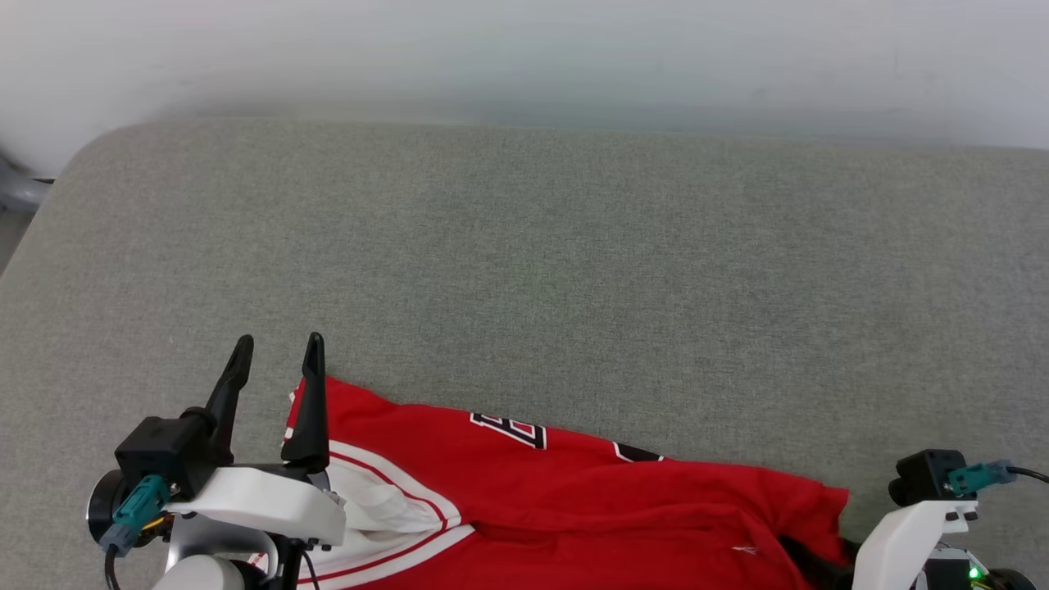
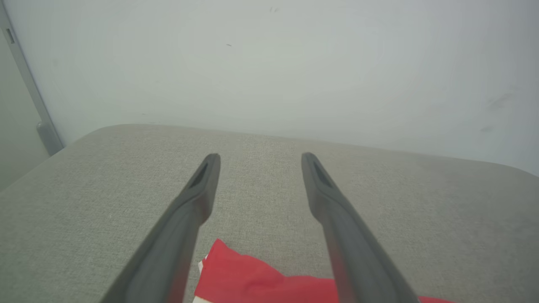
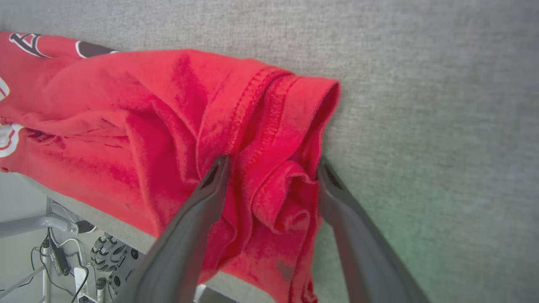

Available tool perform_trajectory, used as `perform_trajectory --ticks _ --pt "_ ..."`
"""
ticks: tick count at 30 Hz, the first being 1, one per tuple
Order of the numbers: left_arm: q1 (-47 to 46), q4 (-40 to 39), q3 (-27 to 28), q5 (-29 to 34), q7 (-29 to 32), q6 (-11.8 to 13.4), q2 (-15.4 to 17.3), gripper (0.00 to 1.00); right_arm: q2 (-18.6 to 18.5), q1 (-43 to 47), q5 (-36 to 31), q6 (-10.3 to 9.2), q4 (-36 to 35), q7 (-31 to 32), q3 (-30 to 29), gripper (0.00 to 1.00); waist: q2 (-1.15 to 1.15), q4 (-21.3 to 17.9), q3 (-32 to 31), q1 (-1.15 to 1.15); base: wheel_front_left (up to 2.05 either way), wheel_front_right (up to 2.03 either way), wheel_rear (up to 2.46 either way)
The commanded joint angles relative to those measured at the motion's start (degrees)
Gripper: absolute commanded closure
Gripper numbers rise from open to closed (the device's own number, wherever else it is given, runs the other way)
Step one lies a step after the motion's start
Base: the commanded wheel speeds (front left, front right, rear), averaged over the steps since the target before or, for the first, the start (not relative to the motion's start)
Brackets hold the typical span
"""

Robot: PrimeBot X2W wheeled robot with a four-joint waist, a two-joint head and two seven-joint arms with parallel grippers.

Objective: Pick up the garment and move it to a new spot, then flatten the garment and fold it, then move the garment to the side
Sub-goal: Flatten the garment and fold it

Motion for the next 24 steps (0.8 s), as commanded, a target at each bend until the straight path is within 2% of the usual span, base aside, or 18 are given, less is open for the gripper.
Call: perform_trajectory --ticks 1,2,4,15,24 --pt "-0.6 0.1 -0.1 0.4 -0.2 0.1 -0.1 0.00 0.5 0.3 0.1 -0.03 1.2 0.8 1.2 0.00 0.00 0.3 0.4 -0.01 0.00 0.00 0.00" --pt "-0.9 0.2 -0.2 0.6 -0.2 0.1 -0.1 0.00 0.8 0.3 0.4 -0.03 1.7 1.4 1.8 0.24 0.00 0.3 0.6 -0.01 0.00 0.00 0.00" --pt "-0.9 0.5 -0.3 0.7 0.0 0.2 0.1 0.00 1.2 0.2 0.7 -0.03 2.6 2.1 2.9 1.00 0.00 0.3 0.8 -0.01 0.00 0.00 0.00" --pt "0.4 1.9 -0.9 0.0 -0.1 -0.4 -0.2 0.00 -0.5 -2.4 1.2 -0.04 2.1 -0.7 2.6 1.00 0.00 -0.9 -1.9 -0.01 0.00 0.00 0.00" --pt "1.7 2.1 -1.4 0.2 0.6 0.1 0.8 0.00 -3.1 -3.4 1.4 -0.04 2.2 1.5 -4.1 1.00 0.00 -3.7 -3.7 -0.01 0.00 0.00 0.00"
